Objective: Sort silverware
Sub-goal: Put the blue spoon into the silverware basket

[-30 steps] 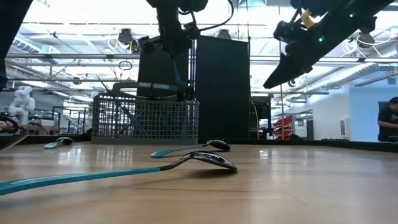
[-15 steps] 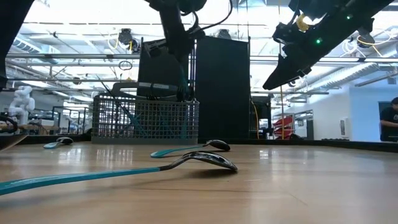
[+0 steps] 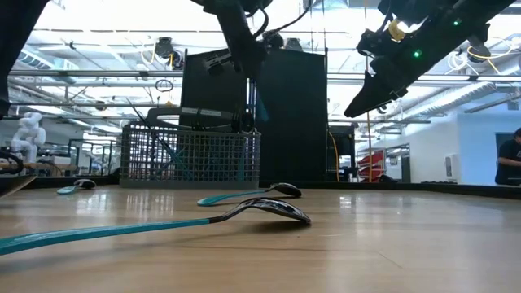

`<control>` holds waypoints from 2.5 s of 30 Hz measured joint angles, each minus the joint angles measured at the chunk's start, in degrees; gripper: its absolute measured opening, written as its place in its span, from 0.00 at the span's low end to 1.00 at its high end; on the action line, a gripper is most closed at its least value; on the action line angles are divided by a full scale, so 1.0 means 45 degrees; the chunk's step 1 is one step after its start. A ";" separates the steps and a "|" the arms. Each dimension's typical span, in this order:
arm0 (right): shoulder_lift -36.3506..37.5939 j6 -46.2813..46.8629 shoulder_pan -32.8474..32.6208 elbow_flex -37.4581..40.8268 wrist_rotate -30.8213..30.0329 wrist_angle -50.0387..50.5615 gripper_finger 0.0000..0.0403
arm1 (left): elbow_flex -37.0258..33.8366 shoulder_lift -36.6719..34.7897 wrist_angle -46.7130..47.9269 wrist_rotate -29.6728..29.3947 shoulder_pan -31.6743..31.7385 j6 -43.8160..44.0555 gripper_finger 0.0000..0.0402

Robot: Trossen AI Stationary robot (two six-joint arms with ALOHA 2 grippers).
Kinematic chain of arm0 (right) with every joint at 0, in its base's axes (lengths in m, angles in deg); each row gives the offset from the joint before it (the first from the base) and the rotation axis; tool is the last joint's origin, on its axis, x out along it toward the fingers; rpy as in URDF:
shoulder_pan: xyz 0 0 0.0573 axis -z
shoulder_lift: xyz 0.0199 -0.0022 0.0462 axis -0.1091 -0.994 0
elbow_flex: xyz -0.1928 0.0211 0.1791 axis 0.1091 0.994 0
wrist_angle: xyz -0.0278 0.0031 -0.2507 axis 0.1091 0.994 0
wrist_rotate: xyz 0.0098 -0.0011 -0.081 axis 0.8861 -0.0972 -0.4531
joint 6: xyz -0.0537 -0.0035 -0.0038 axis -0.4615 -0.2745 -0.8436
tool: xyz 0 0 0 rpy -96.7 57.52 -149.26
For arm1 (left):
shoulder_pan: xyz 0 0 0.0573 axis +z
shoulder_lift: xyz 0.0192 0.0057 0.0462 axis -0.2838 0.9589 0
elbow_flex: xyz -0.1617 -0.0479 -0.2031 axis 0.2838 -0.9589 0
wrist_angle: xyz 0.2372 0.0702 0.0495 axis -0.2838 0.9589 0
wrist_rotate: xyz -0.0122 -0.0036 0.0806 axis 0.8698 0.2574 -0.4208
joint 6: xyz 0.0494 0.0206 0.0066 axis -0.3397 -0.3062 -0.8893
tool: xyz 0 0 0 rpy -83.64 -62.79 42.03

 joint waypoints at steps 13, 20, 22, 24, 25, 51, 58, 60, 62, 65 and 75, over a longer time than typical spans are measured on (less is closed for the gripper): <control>-0.0003 -0.0098 0.0138 0.0000 0.0000 0.0095 0.62 | 0.0005 0.0748 0.1767 -0.0552 0.0014 0.0699 0.00; 0.0001 0.0015 0.0251 0.0000 0.0000 0.0094 0.62 | -0.0015 0.1542 0.2345 -0.0363 0.0022 0.0663 0.00; 0.0000 0.0026 0.0253 0.0000 0.0000 0.0100 0.62 | -0.0015 0.1676 0.2320 -0.0319 0.0038 0.0748 0.00; 0.0002 0.0023 0.0253 0.0000 0.0000 0.0100 0.62 | -0.0015 0.1758 0.2289 -0.0253 0.0067 0.0754 0.01; -0.0003 0.0015 0.0253 0.0000 0.0005 0.0100 0.62 | -0.0015 0.1767 0.2286 -0.0174 0.0079 0.0755 0.02; 0.0002 -0.0107 0.0253 0.0000 0.0000 0.0503 0.62 | 0.0015 -0.0399 0.1047 0.0887 -0.0570 0.5912 0.27; -0.0002 -0.0155 0.0248 0.0000 0.0000 0.0484 0.62 | 0.0029 -0.2606 0.1635 0.5414 -0.1154 1.3421 0.27; 0.0002 -0.0136 0.0253 0.0000 0.0000 0.0476 0.62 | 0.0029 -0.3069 0.2391 0.7798 -0.1190 1.6499 0.27; -0.0003 -0.0121 0.0253 0.0000 0.0010 0.0469 0.62 | 0.0029 -0.3449 0.3270 1.0220 -0.1185 1.8929 0.27; -0.0003 0.0065 0.0248 0.0000 0.0015 0.0430 0.62 | 0.0029 -0.3714 0.4803 1.3692 -0.1225 2.1732 0.27; -0.0002 0.0185 0.0248 0.0000 0.0063 0.0062 0.62 | -0.0563 -0.3688 0.8509 1.4102 -0.3951 2.5491 0.27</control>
